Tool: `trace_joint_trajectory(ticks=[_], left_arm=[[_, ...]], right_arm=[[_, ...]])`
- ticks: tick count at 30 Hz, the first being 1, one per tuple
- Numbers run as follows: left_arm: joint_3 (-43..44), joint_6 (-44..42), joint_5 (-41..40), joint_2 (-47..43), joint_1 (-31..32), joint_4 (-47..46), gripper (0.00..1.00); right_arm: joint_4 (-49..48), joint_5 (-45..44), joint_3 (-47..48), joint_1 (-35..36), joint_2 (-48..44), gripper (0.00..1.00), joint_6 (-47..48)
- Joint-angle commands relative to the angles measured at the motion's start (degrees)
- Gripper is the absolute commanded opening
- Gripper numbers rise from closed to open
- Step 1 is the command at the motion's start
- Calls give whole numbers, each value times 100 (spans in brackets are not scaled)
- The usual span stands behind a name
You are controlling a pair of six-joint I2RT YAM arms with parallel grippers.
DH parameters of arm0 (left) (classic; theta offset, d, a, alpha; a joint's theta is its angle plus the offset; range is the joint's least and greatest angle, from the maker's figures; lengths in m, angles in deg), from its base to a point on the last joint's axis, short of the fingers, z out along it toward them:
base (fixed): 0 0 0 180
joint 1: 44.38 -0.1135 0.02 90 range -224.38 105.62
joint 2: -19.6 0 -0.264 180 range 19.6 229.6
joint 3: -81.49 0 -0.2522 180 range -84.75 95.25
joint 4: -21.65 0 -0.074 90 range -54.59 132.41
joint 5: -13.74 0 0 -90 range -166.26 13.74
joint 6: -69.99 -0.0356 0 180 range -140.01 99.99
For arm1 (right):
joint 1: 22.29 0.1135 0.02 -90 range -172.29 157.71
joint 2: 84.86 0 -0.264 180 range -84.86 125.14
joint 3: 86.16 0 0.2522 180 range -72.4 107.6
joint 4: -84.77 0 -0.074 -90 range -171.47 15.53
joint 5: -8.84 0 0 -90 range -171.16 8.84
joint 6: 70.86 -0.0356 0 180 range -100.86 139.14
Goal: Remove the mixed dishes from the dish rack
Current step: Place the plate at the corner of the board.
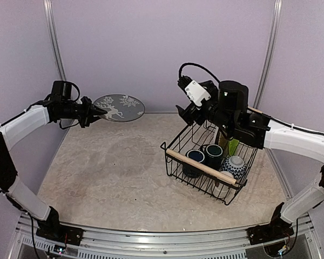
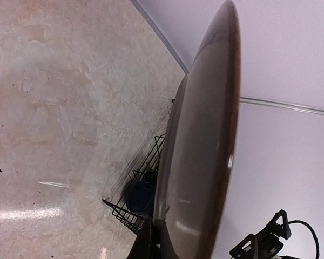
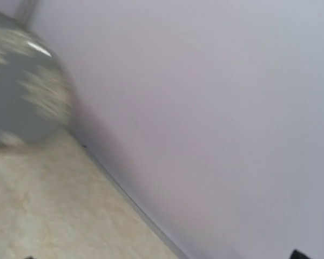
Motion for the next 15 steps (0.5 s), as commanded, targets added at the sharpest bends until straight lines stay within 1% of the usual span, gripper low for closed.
trace_joint_trajectory(ticks=[1,5,9,11,15], left_arm=[[57,-686,572,-492,-728,-161,0],[103,-877,534,-473,-1454,19,0],[111,-879,374,-263,-1905,-274,0],[163,-835,314,-18,-2046,-415,0],[485,-731,357,661,-2201,-395,0]], right_arm=[[593,-183,38,-560,-278,100,-1644],[1239,232,199,-1122,-395,100,-2591],[1747,879,359,-1767,-452,100,-3685],[1911,1022,410,-1927,-454,100,-3961],[2130,1210,473,-2017,-529,100,-4090]])
